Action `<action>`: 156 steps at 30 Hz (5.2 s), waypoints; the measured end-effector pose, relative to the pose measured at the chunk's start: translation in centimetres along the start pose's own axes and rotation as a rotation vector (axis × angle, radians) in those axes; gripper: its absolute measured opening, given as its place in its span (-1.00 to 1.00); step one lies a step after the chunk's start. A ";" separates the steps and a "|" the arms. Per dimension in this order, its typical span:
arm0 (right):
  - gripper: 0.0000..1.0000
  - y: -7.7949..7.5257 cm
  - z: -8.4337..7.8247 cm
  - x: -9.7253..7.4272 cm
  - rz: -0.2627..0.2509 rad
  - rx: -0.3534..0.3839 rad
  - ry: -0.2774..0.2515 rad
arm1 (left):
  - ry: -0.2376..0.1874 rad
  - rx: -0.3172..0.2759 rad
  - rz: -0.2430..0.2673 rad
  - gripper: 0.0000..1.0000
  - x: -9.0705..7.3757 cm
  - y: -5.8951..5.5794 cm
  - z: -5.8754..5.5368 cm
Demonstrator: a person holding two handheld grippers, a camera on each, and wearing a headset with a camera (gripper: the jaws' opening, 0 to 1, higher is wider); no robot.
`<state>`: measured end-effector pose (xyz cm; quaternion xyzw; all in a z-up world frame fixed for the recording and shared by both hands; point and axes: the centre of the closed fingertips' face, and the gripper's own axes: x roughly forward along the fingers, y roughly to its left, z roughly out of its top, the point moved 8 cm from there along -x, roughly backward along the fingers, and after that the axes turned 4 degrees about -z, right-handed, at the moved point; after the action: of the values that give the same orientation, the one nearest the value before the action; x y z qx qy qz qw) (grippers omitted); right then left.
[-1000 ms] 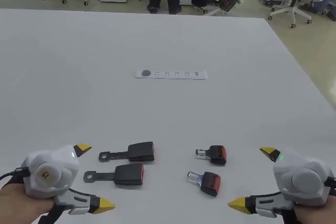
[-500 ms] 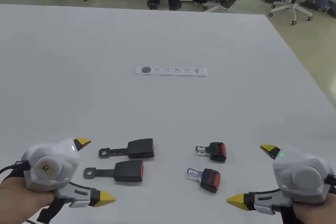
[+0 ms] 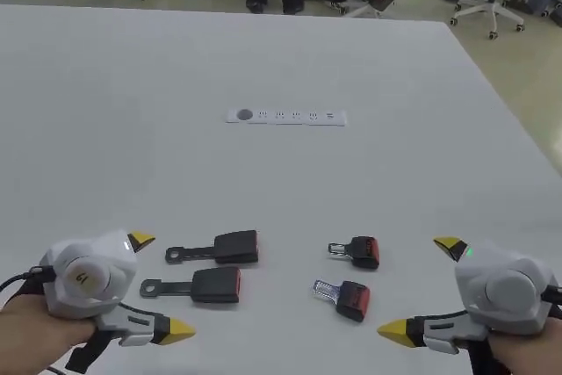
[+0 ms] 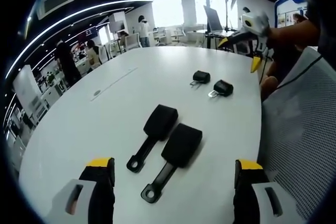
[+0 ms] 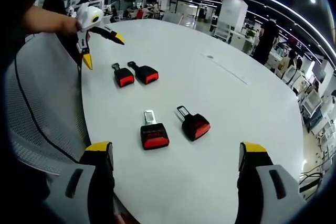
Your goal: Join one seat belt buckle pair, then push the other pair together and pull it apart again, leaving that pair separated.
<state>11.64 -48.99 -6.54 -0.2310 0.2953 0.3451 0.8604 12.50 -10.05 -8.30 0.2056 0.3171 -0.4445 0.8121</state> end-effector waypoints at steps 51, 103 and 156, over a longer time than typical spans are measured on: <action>0.15 1.5 0.3 3.9 0.190 -0.079 0.069 | 0.143 0.128 -0.170 0.12 3.8 0.0 1.4; -0.33 2.3 -0.9 9.9 0.397 -0.288 0.233 | 0.270 0.286 -0.218 -0.25 8.6 0.1 1.2; -0.34 6.1 3.6 13.7 0.523 -0.444 0.195 | 0.302 0.371 -0.281 -0.32 8.7 -0.1 1.4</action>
<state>16.52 -36.60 -14.30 -0.3609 0.3431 0.5859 0.6393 16.42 -16.08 -13.43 0.3687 0.3734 -0.5674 0.6346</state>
